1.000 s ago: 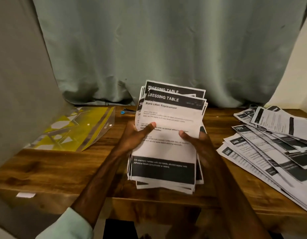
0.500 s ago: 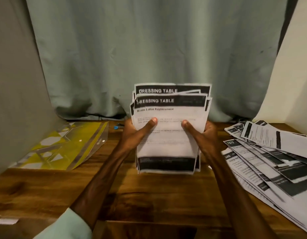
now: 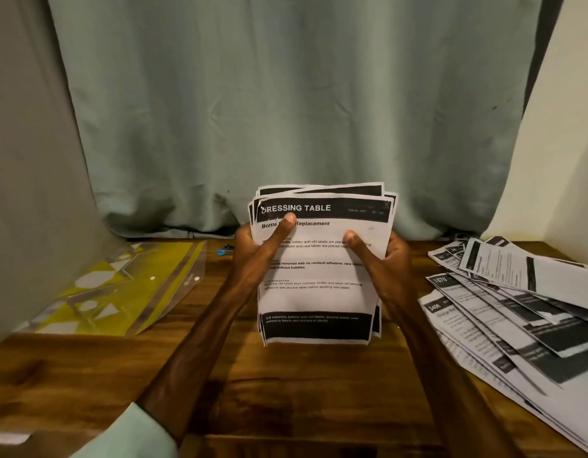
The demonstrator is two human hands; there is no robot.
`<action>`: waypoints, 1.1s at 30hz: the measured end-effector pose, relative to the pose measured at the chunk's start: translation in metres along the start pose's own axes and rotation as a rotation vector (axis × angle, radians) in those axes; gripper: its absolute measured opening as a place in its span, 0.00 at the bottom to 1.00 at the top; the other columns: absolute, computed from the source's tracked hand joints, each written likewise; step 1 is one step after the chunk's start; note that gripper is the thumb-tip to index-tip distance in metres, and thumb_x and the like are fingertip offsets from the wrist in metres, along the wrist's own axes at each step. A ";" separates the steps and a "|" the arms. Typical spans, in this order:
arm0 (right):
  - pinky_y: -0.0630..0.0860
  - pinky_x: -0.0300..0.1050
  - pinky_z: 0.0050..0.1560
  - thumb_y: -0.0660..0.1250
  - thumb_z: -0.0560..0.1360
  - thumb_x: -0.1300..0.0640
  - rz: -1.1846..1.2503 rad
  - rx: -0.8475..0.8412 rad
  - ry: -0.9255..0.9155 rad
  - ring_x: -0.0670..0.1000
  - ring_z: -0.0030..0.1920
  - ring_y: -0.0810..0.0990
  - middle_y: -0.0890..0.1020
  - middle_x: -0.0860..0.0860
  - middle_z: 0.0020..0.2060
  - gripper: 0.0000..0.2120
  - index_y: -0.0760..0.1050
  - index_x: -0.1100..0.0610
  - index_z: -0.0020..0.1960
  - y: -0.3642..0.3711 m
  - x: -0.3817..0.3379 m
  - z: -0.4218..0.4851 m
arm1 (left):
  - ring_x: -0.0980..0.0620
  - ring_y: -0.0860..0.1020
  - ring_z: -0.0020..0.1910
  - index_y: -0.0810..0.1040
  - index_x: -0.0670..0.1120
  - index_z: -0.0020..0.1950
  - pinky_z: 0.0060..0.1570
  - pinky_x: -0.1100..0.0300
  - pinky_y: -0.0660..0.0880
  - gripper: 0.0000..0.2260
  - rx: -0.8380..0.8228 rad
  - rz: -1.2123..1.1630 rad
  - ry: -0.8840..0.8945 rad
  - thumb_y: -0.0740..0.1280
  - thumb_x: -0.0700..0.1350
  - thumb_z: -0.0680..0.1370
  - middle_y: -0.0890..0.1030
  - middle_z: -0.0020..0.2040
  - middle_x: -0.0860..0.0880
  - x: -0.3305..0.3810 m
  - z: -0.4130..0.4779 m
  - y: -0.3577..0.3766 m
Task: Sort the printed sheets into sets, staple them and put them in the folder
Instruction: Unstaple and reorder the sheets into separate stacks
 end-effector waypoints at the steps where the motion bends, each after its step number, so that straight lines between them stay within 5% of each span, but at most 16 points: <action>1: 0.84 0.44 0.47 0.76 0.73 0.53 0.005 0.012 -0.019 0.47 0.51 0.86 0.87 0.47 0.51 0.17 0.78 0.52 0.59 0.000 -0.003 0.000 | 0.59 0.85 0.39 0.80 0.46 0.54 0.34 0.68 0.78 0.08 0.027 0.000 0.016 0.72 0.48 0.79 0.87 0.41 0.54 0.005 0.002 -0.002; 6: 0.82 0.38 0.42 0.74 0.75 0.52 0.060 0.114 -0.107 0.46 0.47 0.87 0.87 0.49 0.48 0.14 0.78 0.55 0.58 0.004 -0.032 0.009 | 0.45 0.83 0.38 0.80 0.33 0.49 0.39 0.57 0.80 0.22 0.117 -0.006 0.145 0.67 0.54 0.82 0.85 0.41 0.41 0.029 0.022 -0.004; 12: 0.74 0.32 0.35 0.68 0.79 0.44 -0.054 0.312 -0.134 0.42 0.31 0.81 0.82 0.48 0.30 0.20 0.78 0.55 0.34 0.004 -0.053 0.038 | 0.43 0.84 0.38 0.79 0.37 0.41 0.42 0.53 0.81 0.20 0.179 0.143 0.203 0.67 0.54 0.82 0.84 0.39 0.39 0.036 0.037 0.001; 16: 0.74 0.33 0.34 0.69 0.78 0.54 -0.045 0.337 -0.123 0.42 0.31 0.80 0.84 0.50 0.32 0.12 0.83 0.61 0.40 0.002 -0.048 0.043 | 0.44 0.82 0.36 0.78 0.35 0.41 0.39 0.54 0.80 0.20 0.182 0.140 0.223 0.66 0.51 0.83 0.83 0.37 0.39 0.033 0.035 0.000; 20: 0.75 0.34 0.36 0.64 0.77 0.61 0.007 0.387 -0.115 0.44 0.37 0.82 0.85 0.49 0.38 0.11 0.85 0.55 0.44 0.001 -0.046 0.040 | 0.47 0.83 0.36 0.81 0.41 0.41 0.36 0.60 0.79 0.15 0.227 0.077 0.187 0.66 0.48 0.83 0.84 0.37 0.43 0.033 0.033 0.000; 24: 0.77 0.34 0.34 0.63 0.81 0.56 -0.020 0.388 -0.116 0.49 0.41 0.84 0.85 0.54 0.44 0.09 0.82 0.57 0.52 0.001 -0.041 0.044 | 0.50 0.83 0.36 0.84 0.42 0.44 0.36 0.61 0.79 0.14 0.248 0.077 0.198 0.64 0.46 0.83 0.85 0.37 0.44 0.033 0.035 0.001; 27: 0.81 0.39 0.46 0.61 0.84 0.52 -0.183 0.391 -0.285 0.48 0.48 0.84 0.85 0.53 0.48 0.13 0.82 0.55 0.50 0.005 -0.043 0.044 | 0.51 0.84 0.36 0.84 0.43 0.44 0.37 0.60 0.79 0.16 0.271 0.091 0.220 0.62 0.48 0.85 0.85 0.37 0.46 0.031 0.034 0.003; 30: 0.72 0.26 0.40 0.58 0.85 0.50 -0.302 0.466 -0.433 0.36 0.39 0.80 0.85 0.49 0.40 0.19 0.82 0.58 0.45 0.009 -0.051 0.039 | 0.49 0.85 0.38 0.83 0.45 0.43 0.38 0.58 0.80 0.17 0.256 0.092 0.259 0.62 0.52 0.85 0.85 0.37 0.46 0.033 0.030 0.007; 33: 0.70 0.26 0.36 0.58 0.85 0.48 -0.352 0.487 -0.497 0.39 0.34 0.80 0.83 0.49 0.35 0.22 0.80 0.59 0.41 0.009 -0.052 0.043 | 0.49 0.85 0.41 0.81 0.41 0.52 0.39 0.57 0.82 0.15 0.144 0.034 0.284 0.69 0.54 0.80 0.85 0.42 0.46 0.038 0.020 0.012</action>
Point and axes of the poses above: each hand's wrist, its own z-axis towards the middle knuckle, its own y-axis out of the palm, x = y × z, the point moved 5 cm from there along z, towards the middle knuckle
